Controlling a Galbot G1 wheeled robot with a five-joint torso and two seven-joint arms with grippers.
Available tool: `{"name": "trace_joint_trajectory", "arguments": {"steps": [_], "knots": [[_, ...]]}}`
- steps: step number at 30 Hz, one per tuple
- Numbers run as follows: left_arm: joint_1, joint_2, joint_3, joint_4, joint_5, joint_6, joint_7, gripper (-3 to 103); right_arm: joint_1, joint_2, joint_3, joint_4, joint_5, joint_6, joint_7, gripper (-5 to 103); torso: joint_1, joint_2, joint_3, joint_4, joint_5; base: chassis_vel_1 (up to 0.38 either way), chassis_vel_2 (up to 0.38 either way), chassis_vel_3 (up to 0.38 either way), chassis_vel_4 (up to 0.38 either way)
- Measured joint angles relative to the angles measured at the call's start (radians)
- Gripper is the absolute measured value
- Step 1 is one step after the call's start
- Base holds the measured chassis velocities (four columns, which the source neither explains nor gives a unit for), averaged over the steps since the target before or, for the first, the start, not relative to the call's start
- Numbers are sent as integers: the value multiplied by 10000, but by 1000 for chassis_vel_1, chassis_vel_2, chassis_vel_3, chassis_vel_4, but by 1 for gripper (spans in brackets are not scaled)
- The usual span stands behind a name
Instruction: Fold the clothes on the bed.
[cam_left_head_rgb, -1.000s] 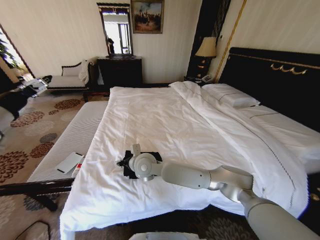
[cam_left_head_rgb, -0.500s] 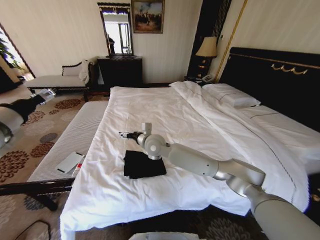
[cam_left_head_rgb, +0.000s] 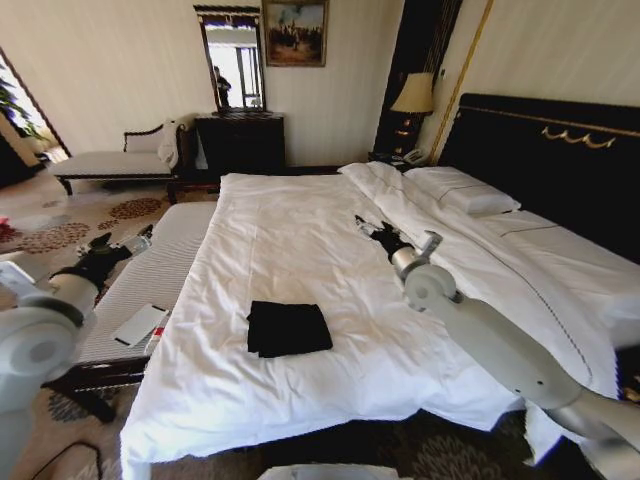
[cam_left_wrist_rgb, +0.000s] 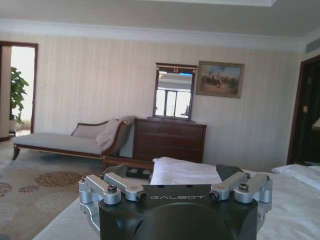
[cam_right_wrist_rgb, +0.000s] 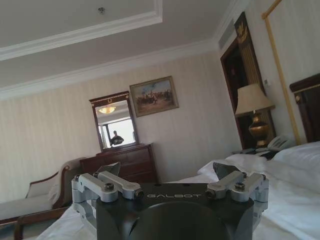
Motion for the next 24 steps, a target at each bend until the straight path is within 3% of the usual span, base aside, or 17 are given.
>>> {"name": "trace_joint_trajectory", "arguments": {"steps": [2,4,7,11,14,17,24], "knots": [[427,-618,-145,-299,452,-176,113,100,-1257,-166,1057,394,-573,272,-78,100,0,0,0,-5,2,0,0,0,0],[512,-729,-176,-354,550,-219,144,100,-1474,-179,1270,483,-688,297,-86,100,0,0,0,-3,-1,0,0,0,0],[1243,-1640,-461,-614,1920,-859,682,100,-3223,50,2839,1282,-1601,333,-76,100,-1,1,-1,8,-5,0,0,0,0],[1436,-2035,-507,-768,2039,-1008,781,100,-4468,455,3937,1771,-2262,157,96,100,0,1,1,9,-5,0,0,0,0],[1522,-2294,-367,-809,2246,-1083,884,100,-5388,677,4818,2072,-2651,75,113,100,2,0,2,-6,-1,0,0,0,0],[1572,-2681,-126,-843,2642,-1126,968,100,-6632,847,6012,2521,-3021,85,78,100,1,2,1,3,-7,0,0,0,0],[1217,-2646,14,-743,2748,-1046,1037,100,-8109,1221,7159,3300,-3491,278,-140,100,4,1,3,2,-9,0,0,0,0]]}}
